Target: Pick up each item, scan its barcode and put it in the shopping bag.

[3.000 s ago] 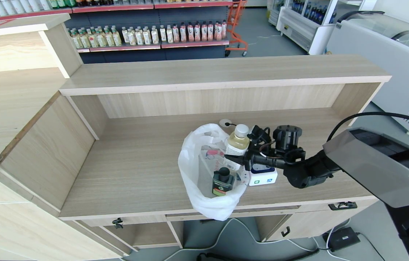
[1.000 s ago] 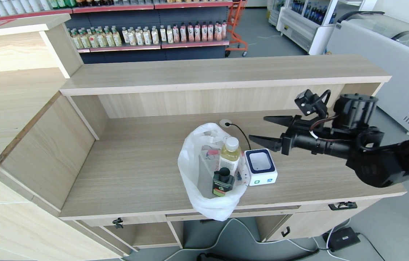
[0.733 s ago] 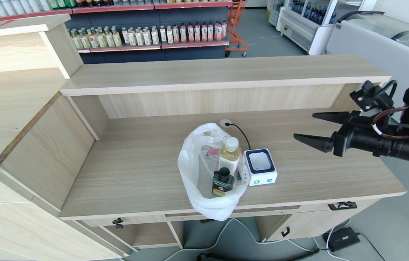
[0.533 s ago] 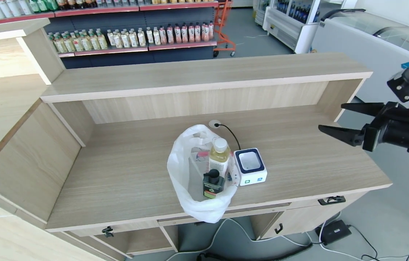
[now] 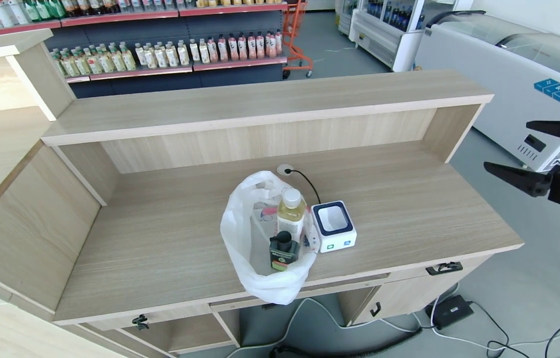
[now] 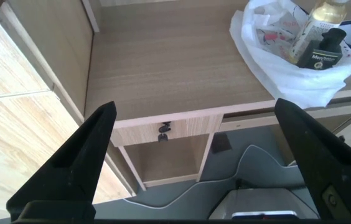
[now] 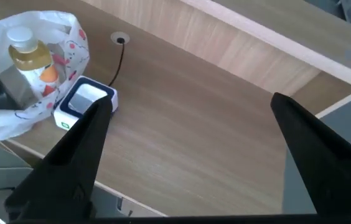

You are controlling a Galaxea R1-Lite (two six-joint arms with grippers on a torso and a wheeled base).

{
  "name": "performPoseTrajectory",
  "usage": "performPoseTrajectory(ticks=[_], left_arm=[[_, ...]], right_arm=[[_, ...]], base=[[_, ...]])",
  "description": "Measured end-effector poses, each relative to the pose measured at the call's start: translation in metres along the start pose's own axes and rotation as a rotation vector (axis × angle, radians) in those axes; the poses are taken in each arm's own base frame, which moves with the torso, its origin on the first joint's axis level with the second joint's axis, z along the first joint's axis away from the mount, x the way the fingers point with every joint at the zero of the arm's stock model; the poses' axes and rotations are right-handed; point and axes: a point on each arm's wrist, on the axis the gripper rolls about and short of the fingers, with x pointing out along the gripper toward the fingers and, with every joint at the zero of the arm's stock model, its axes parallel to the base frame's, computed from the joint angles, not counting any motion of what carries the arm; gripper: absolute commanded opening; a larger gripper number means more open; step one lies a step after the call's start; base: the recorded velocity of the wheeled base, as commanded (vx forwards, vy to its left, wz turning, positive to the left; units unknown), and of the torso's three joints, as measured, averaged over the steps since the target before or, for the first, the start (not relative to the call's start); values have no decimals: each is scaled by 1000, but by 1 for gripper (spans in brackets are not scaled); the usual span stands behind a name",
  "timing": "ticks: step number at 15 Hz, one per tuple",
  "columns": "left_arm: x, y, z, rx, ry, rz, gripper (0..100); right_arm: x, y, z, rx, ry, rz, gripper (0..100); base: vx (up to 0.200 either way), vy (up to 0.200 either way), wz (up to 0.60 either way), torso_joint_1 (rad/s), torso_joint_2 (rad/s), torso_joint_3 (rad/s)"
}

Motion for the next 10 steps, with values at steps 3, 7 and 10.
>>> performPoseTrajectory(ticks=[3, 7, 10], left_arm=[[0, 0, 0, 0, 0, 0, 100], [0, 0, 0, 0, 0, 0, 100], [0, 0, 0, 0, 0, 0, 100]], right_arm=[[-10, -1, 9, -53, -31, -35, 100], [-19, 16, 34, -49, -84, -67, 100], [-23, 24, 43, 61, -114, -46, 100]], base=[[0, 0, 600, -1, 6, 4], [0, 0, 450, 7, 1, 2], [0, 0, 0, 0, 0, 0]])
